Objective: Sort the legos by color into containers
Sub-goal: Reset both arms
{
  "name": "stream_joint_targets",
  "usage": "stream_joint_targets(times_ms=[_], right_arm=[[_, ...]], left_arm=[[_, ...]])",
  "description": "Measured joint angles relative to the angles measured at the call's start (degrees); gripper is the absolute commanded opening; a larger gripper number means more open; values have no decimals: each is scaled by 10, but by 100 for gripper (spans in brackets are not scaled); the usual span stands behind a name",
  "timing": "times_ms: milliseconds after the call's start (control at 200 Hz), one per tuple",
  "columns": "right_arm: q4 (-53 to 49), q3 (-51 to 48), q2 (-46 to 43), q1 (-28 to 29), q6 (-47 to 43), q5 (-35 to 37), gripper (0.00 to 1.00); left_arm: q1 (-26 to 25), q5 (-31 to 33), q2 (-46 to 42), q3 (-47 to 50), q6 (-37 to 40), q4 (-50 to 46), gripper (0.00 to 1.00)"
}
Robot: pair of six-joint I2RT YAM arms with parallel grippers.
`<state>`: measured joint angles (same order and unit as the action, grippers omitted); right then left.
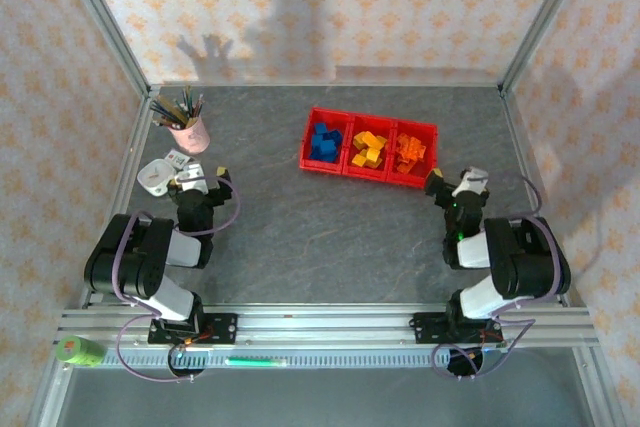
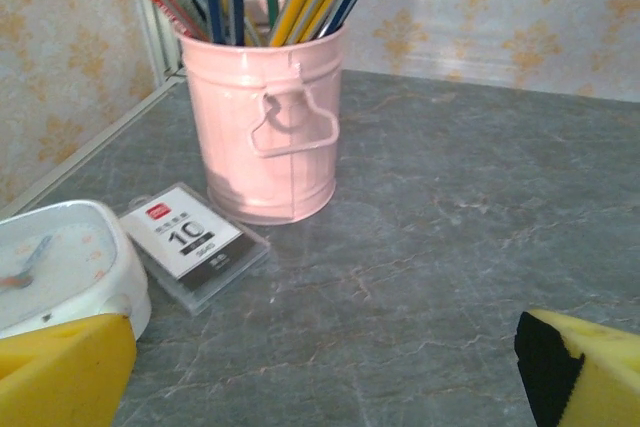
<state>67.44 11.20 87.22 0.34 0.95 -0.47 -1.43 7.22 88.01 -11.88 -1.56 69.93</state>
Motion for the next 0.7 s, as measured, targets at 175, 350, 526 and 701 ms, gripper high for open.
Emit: stream_joint_targets(times_ms=[175,350,526,701], right_arm=[[14,11,2,15,-14,2,100],[14,12,2,17,-19,2,100],[14,12,2,17,-22,2,100],[14,12,3,17,-23,2,100]], left_arm=[[4,-9,0,0,2,23,100],[4,-8,0,0,1,33,100],[4,-8,0,0,1,33,100],[4,-8,0,0,1,33,100]])
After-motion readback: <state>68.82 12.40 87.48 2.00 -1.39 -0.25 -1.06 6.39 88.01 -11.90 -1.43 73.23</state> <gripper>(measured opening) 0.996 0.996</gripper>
